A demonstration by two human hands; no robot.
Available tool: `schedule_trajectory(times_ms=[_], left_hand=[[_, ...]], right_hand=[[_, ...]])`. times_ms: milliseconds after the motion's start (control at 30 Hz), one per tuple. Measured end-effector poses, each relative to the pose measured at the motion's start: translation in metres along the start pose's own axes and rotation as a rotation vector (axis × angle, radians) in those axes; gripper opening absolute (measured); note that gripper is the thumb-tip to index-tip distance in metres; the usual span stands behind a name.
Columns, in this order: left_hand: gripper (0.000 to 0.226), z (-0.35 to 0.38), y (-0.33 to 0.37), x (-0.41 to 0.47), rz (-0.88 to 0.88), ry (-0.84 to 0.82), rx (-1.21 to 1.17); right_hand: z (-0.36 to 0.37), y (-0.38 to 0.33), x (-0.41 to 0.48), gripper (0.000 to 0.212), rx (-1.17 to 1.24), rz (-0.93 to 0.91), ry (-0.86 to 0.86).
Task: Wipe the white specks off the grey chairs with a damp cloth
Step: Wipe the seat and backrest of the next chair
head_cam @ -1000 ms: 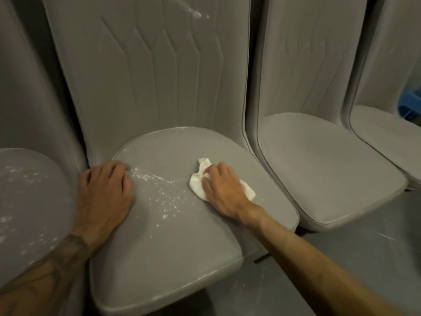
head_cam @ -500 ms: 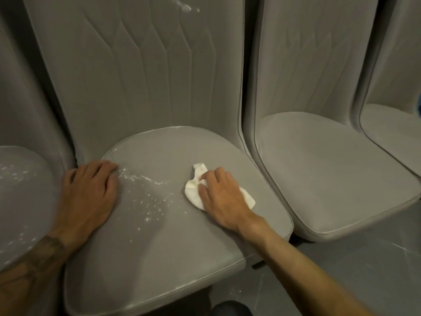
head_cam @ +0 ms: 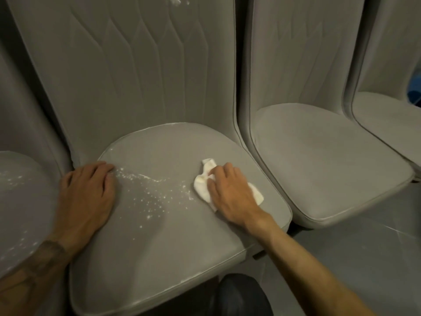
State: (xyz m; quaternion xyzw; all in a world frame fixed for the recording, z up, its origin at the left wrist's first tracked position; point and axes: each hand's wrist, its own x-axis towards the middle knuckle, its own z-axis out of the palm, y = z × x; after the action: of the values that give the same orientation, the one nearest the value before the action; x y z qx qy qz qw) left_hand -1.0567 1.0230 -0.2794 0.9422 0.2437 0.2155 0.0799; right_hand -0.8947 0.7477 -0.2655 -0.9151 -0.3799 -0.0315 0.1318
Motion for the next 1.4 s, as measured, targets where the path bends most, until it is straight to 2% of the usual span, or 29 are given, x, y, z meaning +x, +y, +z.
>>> schedule_trajectory(times_ms=[133,200,267,367,433,500,567,667,767,833,900,1000,1067,1133,1233,1333,1400], left_hand=[[0.039,-0.002,0.001,0.0,0.009,0.022,-0.016],[0.037,-0.005,0.002,-0.001,0.002,0.01,-0.027],[0.037,-0.011,0.001,-0.004,0.001,-0.012,-0.007],[0.041,-0.019,-0.01,-0.019,0.012,-0.046,0.083],[0.048,-0.022,-0.023,-0.032,0.016,-0.084,0.136],[0.057,-0.021,-0.033,-0.044,-0.004,-0.138,0.144],[0.061,-0.02,-0.034,-0.048,-0.047,-0.149,0.11],[0.059,-0.019,-0.029,-0.047,-0.073,-0.143,0.088],[0.058,-0.021,-0.027,-0.048,-0.062,-0.13,0.075],[0.057,-0.023,-0.024,-0.048,-0.061,-0.121,0.069],[0.056,-0.025,-0.021,-0.049,-0.066,-0.121,0.059],[0.054,-0.028,-0.016,-0.048,-0.075,-0.114,0.037],[0.055,-0.029,-0.016,-0.048,-0.071,-0.119,0.029],[0.055,-0.03,-0.017,-0.05,-0.07,-0.124,0.029],[0.056,-0.029,-0.02,-0.051,-0.062,-0.125,0.027],[0.056,-0.028,-0.019,-0.051,-0.052,-0.129,0.034],[0.056,-0.028,-0.019,-0.051,-0.051,-0.129,0.033]], right_hand=[[-0.015,0.038,0.004,0.033,-0.11,0.282,0.059],[-0.003,0.015,-0.001,0.035,-0.146,0.237,0.062],[0.008,-0.012,-0.01,0.033,-0.062,0.11,0.047],[-0.002,-0.006,-0.018,0.03,0.047,0.027,0.022],[-0.009,0.02,-0.012,0.032,-0.04,0.081,-0.014],[-0.015,0.037,-0.008,0.033,-0.08,0.238,0.021],[-0.013,0.027,-0.009,0.032,-0.142,0.286,0.063],[0.002,-0.017,-0.025,0.029,-0.007,0.165,0.085],[-0.005,-0.022,-0.034,0.029,0.069,0.019,0.004],[-0.016,0.0,-0.032,0.028,0.067,0.07,-0.025],[-0.023,0.014,-0.036,0.025,0.071,0.228,0.061],[-0.01,-0.024,-0.053,0.025,-0.038,0.387,0.201],[0.007,-0.065,-0.062,0.025,-0.025,0.334,0.213],[0.016,-0.088,-0.069,0.024,0.004,0.217,0.151],[0.007,-0.066,-0.062,0.027,0.039,0.067,0.082],[-0.004,-0.036,-0.045,0.027,-0.03,0.209,0.099],[-0.001,-0.054,-0.041,0.027,-0.042,0.271,0.127]])
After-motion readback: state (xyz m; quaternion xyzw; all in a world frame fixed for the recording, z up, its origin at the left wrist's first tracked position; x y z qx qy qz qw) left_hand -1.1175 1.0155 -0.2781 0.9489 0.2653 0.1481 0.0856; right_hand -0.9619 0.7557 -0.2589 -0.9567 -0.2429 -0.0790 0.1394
